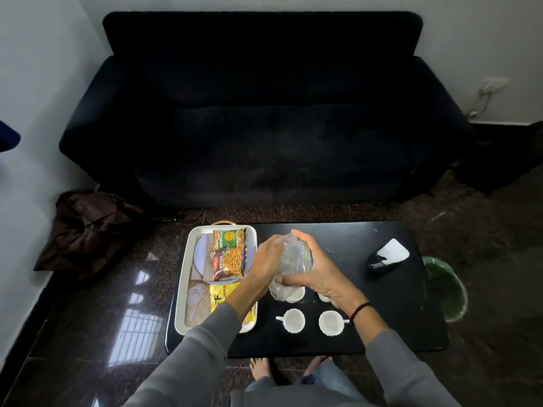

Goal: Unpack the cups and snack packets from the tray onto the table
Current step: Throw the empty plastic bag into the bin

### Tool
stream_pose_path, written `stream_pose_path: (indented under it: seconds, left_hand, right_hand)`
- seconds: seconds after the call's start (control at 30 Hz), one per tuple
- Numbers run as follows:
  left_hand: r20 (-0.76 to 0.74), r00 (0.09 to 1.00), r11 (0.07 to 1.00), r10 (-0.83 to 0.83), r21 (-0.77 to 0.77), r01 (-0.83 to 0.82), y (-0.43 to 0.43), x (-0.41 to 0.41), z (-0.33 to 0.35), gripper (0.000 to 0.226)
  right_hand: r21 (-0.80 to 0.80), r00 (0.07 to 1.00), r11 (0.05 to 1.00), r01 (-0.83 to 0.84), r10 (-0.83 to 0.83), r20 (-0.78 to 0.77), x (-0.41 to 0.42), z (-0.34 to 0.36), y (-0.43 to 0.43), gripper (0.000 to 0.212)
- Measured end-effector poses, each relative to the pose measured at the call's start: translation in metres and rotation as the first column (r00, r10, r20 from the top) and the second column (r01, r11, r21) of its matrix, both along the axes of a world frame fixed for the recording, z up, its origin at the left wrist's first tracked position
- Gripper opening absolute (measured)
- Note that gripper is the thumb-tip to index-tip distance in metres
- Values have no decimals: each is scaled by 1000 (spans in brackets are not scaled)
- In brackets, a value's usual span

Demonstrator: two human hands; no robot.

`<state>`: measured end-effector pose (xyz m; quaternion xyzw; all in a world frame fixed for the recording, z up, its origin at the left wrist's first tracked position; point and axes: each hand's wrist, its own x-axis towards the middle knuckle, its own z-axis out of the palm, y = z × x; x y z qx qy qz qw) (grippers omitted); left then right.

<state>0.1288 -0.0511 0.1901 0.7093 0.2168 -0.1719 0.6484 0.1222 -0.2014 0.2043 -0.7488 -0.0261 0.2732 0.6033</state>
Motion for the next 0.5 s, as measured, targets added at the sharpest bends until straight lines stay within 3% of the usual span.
stream_pose_path:
  seconds: [0.2,0.5]
  left_hand:
    - [-66,991,986,-117,110,124,-41,12,10,55]
    - [-153,943,896,-297,297,330,-153,20,-1,47]
  right_hand:
    - [-71,987,989,133,-125,104,-3,-3,-33,91]
    - [-57,954,955,291,-294,-61,-9,-31,-155,51]
